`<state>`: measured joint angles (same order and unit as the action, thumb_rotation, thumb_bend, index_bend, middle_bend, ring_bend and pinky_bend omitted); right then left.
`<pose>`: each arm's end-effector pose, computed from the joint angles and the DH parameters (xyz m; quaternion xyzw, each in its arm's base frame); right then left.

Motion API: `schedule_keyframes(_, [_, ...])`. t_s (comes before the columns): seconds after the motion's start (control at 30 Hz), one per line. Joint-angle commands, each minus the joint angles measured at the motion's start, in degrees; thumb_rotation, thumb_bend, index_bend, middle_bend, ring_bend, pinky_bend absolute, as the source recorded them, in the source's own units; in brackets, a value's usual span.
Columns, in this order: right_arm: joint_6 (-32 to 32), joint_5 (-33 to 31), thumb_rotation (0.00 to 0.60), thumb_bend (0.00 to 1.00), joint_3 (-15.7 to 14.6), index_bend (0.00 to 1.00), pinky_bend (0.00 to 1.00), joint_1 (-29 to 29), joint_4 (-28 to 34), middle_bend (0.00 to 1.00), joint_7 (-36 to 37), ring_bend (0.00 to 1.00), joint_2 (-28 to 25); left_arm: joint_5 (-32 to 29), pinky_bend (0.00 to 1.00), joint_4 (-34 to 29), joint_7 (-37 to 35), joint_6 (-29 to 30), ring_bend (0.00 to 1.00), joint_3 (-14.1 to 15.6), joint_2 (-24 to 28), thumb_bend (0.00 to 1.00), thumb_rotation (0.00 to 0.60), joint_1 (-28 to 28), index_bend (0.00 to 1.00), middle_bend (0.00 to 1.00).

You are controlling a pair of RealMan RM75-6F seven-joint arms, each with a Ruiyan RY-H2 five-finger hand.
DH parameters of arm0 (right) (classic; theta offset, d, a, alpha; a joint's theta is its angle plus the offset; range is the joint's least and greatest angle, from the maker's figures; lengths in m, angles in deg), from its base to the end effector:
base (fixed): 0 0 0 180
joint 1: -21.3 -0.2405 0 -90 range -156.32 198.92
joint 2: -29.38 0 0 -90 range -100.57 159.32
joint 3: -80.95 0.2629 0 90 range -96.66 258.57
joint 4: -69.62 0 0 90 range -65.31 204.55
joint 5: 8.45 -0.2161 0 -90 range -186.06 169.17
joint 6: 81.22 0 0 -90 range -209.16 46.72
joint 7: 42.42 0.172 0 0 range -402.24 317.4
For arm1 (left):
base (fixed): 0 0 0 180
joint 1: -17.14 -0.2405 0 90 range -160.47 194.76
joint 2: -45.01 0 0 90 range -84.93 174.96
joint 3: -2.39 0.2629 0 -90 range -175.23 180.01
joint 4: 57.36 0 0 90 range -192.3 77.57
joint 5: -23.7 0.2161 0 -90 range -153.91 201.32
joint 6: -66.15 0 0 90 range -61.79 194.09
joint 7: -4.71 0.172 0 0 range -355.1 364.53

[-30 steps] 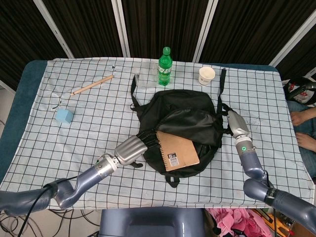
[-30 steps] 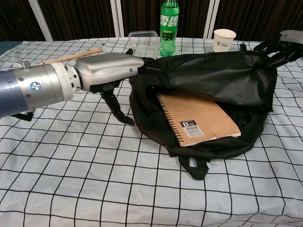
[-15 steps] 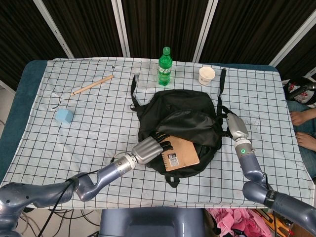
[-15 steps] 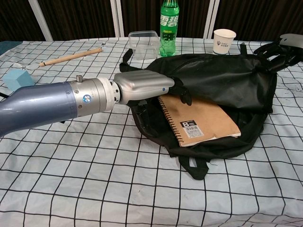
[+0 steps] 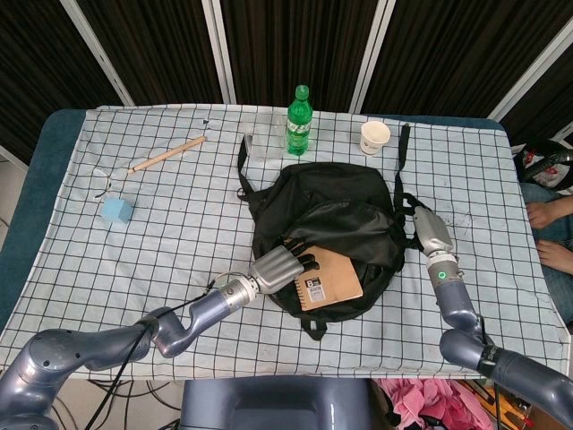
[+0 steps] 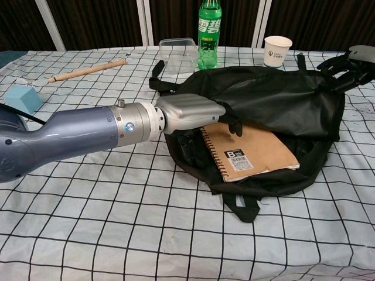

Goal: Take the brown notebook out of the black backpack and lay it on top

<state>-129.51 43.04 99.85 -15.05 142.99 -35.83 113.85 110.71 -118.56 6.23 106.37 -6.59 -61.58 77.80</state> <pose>-0.2543 -0.4233 0.0380 0.5131 -0.5911 0.4220 0.4574 -0.0286 0.3706 -0.1528 -0.8735 -0.2337 -0.3649 0.2221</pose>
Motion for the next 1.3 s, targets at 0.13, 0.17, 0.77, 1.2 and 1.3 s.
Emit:
schedule_keyframes(0.13, [-0.1,0.3,0.6,0.46,0.1,0.72,0.12,0.1,-0.2,0.08,0.2,0.11,0.0,-0.3,0.05,1.3,-0.8,-0.1,0.01,0.3,-0.9,0.0,0.6,1.2,0.23,0.2])
schedule_keyframes(0.17, [-0.2,0.4,0.6,0.46,0.1,0.72,0.12,0.1,-0.2,0.08,0.2,0.11,0.1,-0.3,0.05,1.4,-0.7,0.0,0.01,0.3,-1.0,0.0,0.6,1.4,0.23,0.19])
schedule_keyframes(0.77, [-0.6,1.0,0.6,0.46,0.0,0.72,0.12,0.3,-0.8,0.08,0.2,0.11,0.4,0.0,0.02,8.6,-2.0,1.9,0.0,1.5,-5.7,0.0,0.6,2.9,0.24,0.13])
schedule_keyframes(1.2, [-0.9,1.8,0.6,0.46,0.1,0.72,0.12,0.1,-1.0,0.08,-0.3,0.11,0.5,2.2,0.02,17.0,-4.2,4.1,0.02,3.5,-10.4,0.0,0.6,3.9,0.3,0.26])
schedule_keyframes(1.3, [-1.0,1.9,0.6,0.46,0.1,0.72,0.12,0.1,-1.0,0.08,-0.3,0.11,0.5,2.9,0.03,18.7,-5.2,5.2,0.05,3.9,-11.2,0.02,0.6,3.9,0.34,0.31])
